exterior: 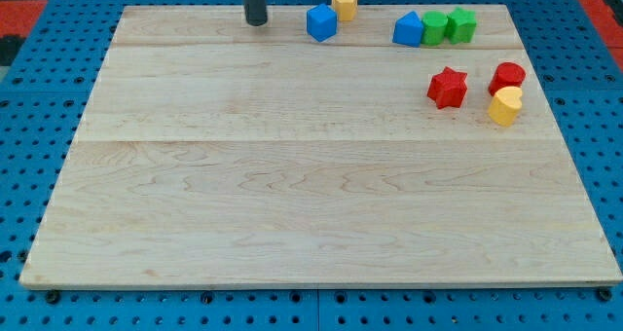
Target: Push the blue cube a bit down
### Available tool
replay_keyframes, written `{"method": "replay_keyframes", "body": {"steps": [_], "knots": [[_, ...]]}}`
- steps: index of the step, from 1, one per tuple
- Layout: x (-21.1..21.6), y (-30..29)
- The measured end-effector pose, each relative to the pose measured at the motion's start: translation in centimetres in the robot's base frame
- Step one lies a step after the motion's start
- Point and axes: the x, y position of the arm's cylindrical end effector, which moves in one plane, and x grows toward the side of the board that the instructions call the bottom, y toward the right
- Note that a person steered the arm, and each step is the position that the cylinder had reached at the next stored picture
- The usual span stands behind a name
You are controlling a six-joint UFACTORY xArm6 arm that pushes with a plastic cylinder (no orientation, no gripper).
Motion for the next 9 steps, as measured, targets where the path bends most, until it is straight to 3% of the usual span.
{"method": "replay_keyframes", "body": {"steps": [2,3,5,6,7,9], "knots": [[4.6,6.5],[6.8,6.5],[0.6,1.9],[-1.2,3.3],[-1.3,6.3],[2.5,8.3]]}}
